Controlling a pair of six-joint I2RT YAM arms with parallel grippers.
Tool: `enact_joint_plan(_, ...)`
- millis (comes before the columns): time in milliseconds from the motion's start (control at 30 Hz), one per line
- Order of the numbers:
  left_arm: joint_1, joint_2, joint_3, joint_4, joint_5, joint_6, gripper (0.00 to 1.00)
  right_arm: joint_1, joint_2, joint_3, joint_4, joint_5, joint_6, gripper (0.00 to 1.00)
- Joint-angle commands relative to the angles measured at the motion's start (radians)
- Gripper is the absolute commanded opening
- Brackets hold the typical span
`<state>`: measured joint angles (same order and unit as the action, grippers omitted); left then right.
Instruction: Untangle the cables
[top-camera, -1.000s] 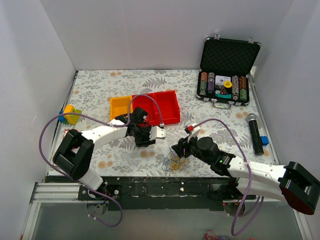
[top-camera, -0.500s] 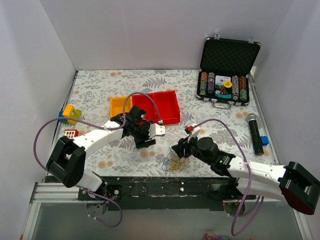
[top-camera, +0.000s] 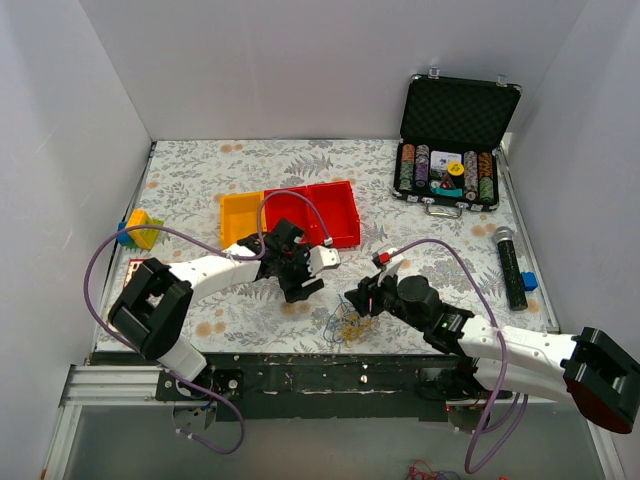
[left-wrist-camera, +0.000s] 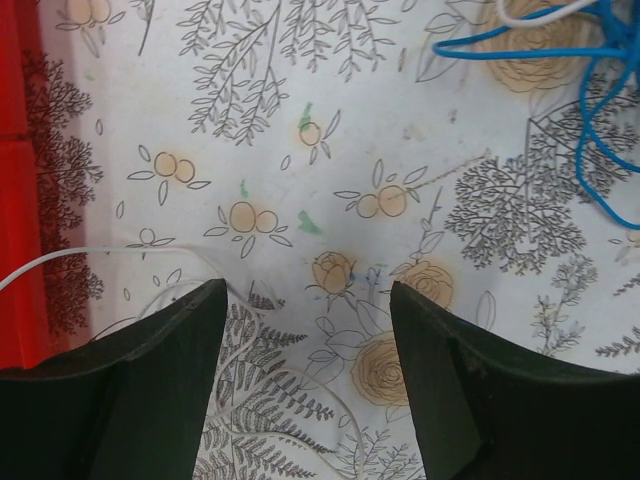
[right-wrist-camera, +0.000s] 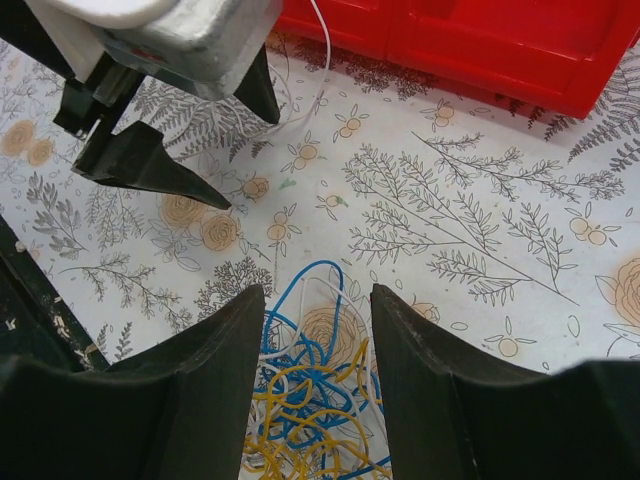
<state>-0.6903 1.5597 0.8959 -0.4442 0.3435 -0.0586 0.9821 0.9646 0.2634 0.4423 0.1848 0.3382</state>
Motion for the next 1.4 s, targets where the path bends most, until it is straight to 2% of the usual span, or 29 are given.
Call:
enact_joint_plan(0, -0.003, -0.024, -0.028, 0.114, -0.095, -0.044, 0.64, 0.003, -0.021, -0.021, 0.032, 0.018, 0.013, 0.55)
enact_joint_plan(167, -0.020, -0.006, -0.057, 0.105, -0.080, -0.060, 0.49, 0.004, -0.018, -0.021, 0.035, 0.015, 0.013, 0.55)
enact_joint_plan(367, -0.028, -0.045, -0.029, 0.102, -0.090, -0.073, 0.07, 0.004, -0.032, -0.015, 0.015, 0.021, 0.010, 0.54)
enact_joint_plan(433, -0.025, -0.084, 0.015, 0.078, -0.104, -0.080, 0.00, 0.003, -0.035, -0.016, 0.012, 0.022, 0.010, 0.54)
enact_joint_plan(733, -0.014, -0.323, 0.247, 0.102, -0.254, -0.124, 0.00, 0.003, -0.020, -0.007, 0.015, 0.015, 0.009, 0.53)
enact_joint_plan(1000, -0.009, -0.515, 0.236, 0.303, -0.443, -0.092, 0.00, 0.003, -0.018, -0.007, 0.016, 0.012, 0.007, 0.52)
enact_joint_plan(1100, -0.008, -0.530, 0.204, 0.271, -0.401, -0.084, 0.00, 0.003, -0.018, -0.006, 0.021, 0.005, 0.013, 0.52)
enact_joint_plan(1200, -0.008, -0.477, 0.161, 0.148, -0.354, -0.142, 0.06, 0.003, -0.012, 0.000, 0.019, 0.002, 0.012, 0.52)
enact_joint_plan(1267, -0.006, -0.439, 0.105, 0.125, -0.303, -0.150, 0.12, 0.003, -0.012, 0.004, 0.019, 0.002, 0.012, 0.52)
enact_joint_plan(1367, 0.001, -0.385, 0.022, 0.163, -0.226, -0.110, 0.31, 0.003, -0.017, 0.000, 0.013, 0.001, 0.016, 0.53)
